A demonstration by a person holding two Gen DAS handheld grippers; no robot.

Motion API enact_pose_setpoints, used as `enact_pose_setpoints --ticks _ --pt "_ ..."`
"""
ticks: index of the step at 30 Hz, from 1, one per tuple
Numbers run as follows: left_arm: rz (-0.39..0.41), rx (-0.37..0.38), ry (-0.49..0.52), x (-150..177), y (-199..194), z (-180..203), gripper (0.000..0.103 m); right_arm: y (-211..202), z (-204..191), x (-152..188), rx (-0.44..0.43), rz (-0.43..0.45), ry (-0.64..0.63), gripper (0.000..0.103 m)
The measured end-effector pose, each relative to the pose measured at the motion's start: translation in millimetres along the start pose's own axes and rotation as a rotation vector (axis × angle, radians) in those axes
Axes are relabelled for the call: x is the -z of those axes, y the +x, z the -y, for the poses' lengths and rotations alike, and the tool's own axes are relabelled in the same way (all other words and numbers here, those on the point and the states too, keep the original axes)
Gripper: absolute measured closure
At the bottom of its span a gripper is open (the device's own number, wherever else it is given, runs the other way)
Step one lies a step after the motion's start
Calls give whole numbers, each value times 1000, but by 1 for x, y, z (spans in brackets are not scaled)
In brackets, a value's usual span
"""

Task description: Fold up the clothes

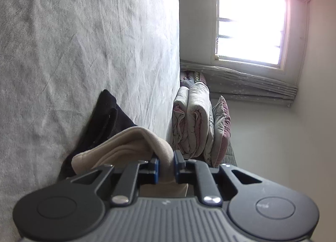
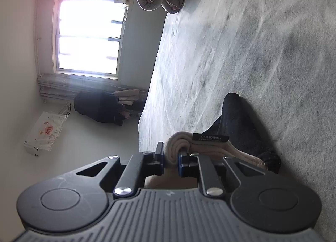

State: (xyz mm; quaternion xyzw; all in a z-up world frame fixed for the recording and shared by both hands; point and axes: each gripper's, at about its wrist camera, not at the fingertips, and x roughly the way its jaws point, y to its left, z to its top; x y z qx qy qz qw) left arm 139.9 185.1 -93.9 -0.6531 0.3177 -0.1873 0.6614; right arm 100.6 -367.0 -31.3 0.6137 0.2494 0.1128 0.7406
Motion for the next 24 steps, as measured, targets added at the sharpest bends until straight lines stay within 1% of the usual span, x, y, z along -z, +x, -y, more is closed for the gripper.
enact_pose_setpoints --ticks 3,5,6,7,8,9,10,11,12,13,15,16,20,22,24 --pt "24 -53 3 -11 22 -6 89 22 12 -11 27 0 0 87" --pt "39 -85 4 -15 35 -10 87 33 21 -15 42 -5 6 85" --pt "43 -99 8 -17 40 -11 84 38 26 -18 50 -5 19 83" --pt "47 -112 13 -18 46 -11 79 42 31 -20 57 -6 33 82" --pt "53 -113 22 -20 49 -10 76 44 34 -23 58 -4 46 82" --pt "64 -103 35 -22 50 -7 70 44 35 -25 57 4 47 82" --pt "78 -101 54 -24 51 -3 61 44 36 -27 55 12 46 80" --pt "95 -110 78 -26 49 3 56 41 34 -26 62 14 30 78" --pt "107 -123 104 -29 48 9 51 37 32 -25 70 17 13 65" --pt "113 -139 132 -32 46 15 49 33 30 -23 78 19 -5 50" --pt "118 -170 191 -33 39 25 46 25 26 -20 95 23 -39 49" --pt "119 -186 221 -33 36 30 41 21 24 -19 103 25 -57 49" --pt "107 -295 372 -25 20 47 37 5 15 -13 136 33 -127 49" --pt "102 -350 413 -19 13 52 36 -3 11 -10 152 38 -161 49" --pt "99 -398 412 -14 6 53 36 -11 7 -7 168 42 -196 49"
